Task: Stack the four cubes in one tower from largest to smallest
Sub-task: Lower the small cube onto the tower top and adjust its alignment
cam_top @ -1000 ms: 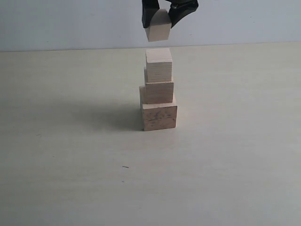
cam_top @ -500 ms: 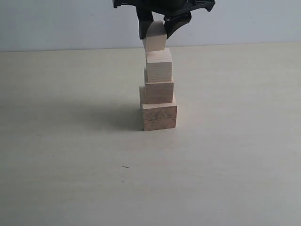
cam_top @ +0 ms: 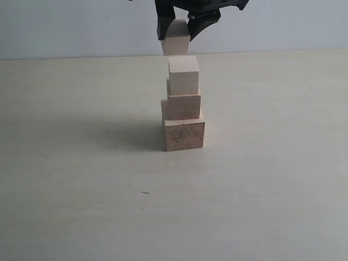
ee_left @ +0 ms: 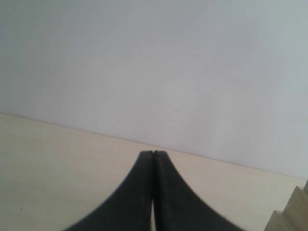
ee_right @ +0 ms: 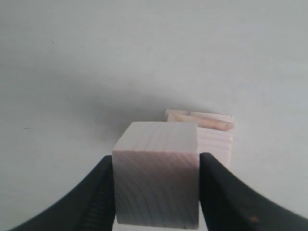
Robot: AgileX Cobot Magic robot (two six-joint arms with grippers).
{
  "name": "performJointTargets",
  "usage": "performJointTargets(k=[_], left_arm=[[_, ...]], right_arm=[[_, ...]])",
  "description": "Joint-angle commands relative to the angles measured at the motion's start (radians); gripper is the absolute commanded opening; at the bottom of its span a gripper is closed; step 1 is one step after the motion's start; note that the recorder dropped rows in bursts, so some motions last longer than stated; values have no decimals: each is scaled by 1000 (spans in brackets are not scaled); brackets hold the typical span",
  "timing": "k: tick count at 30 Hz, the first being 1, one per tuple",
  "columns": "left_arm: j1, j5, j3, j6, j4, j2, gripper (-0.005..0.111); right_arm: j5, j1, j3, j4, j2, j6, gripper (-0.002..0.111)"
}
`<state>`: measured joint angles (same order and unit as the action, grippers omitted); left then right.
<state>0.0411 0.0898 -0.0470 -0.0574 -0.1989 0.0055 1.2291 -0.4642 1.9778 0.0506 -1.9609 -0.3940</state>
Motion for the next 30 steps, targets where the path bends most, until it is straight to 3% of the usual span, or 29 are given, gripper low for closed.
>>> performJointTargets(k=[1, 12, 17, 26, 30], left_arm=[[9, -2, 1, 1, 1, -5, 0], [9, -2, 1, 1, 1, -5, 0], [9, -2, 1, 1, 1, -5, 0], [9, -2, 1, 1, 1, -5, 0], [9, -2, 1, 1, 1, -5, 0]], right_arm=[[-8, 0, 2, -41, 28, 5, 43], [-8, 9, 2, -119, -8, -1, 43], [-8, 14, 2, 20, -28, 8, 43], [-8, 14, -13, 86, 9, 10, 43], [-8, 11, -105, -23, 82, 7, 43]])
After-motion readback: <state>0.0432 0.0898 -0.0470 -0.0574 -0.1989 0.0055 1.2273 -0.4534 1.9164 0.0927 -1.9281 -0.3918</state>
